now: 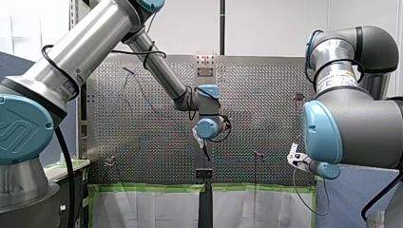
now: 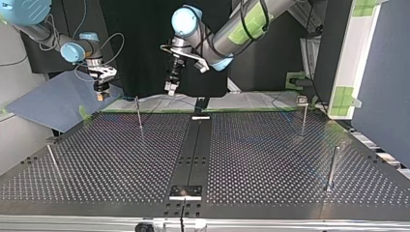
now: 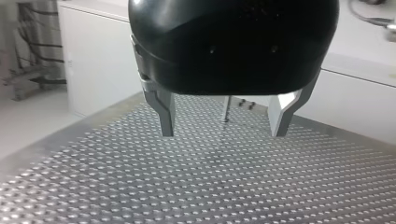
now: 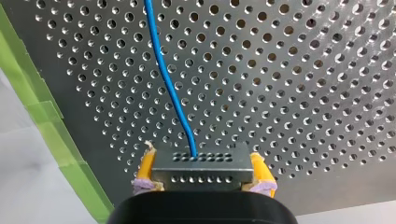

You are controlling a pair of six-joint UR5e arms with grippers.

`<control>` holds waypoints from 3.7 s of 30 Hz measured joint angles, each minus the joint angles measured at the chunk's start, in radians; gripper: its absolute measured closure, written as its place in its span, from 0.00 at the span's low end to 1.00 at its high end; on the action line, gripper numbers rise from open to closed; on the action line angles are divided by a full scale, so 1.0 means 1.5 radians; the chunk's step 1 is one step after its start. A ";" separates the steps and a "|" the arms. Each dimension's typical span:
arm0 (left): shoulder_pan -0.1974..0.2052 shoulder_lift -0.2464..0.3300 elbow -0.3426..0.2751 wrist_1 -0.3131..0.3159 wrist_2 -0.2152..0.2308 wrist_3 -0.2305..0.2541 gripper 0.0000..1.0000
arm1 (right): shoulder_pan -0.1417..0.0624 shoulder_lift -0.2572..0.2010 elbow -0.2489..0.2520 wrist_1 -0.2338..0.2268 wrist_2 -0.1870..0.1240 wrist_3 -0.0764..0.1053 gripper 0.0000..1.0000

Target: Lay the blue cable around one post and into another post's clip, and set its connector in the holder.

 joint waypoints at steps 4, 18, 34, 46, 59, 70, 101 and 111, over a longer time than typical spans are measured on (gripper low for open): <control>0.006 0.023 -0.023 0.008 0.003 0.002 0.00 | 0.000 0.000 0.000 -0.001 0.000 0.000 1.00; 0.038 0.101 -0.101 -0.051 -0.021 0.036 0.00 | 0.004 0.003 0.000 -0.002 0.000 0.000 1.00; 0.074 0.185 -0.185 -0.005 0.017 0.022 0.00 | 0.004 0.004 0.000 -0.006 0.000 0.003 1.00; 0.097 0.257 -0.257 0.004 0.030 0.040 0.00 | 0.005 0.005 0.000 -0.007 0.000 0.003 1.00; 0.112 0.290 -0.327 0.044 0.060 0.053 0.00 | 0.009 0.005 0.000 -0.007 -0.001 0.004 1.00; 0.115 0.220 -0.398 0.115 0.064 0.048 0.00 | 0.009 0.005 0.000 -0.006 -0.001 0.004 1.00; 0.116 0.190 -0.532 0.290 0.062 0.046 0.00 | 0.010 0.005 0.000 -0.007 -0.001 0.002 1.00; 0.116 0.190 -0.531 0.298 0.062 0.046 0.00 | 0.007 0.005 0.001 -0.001 0.009 0.002 1.00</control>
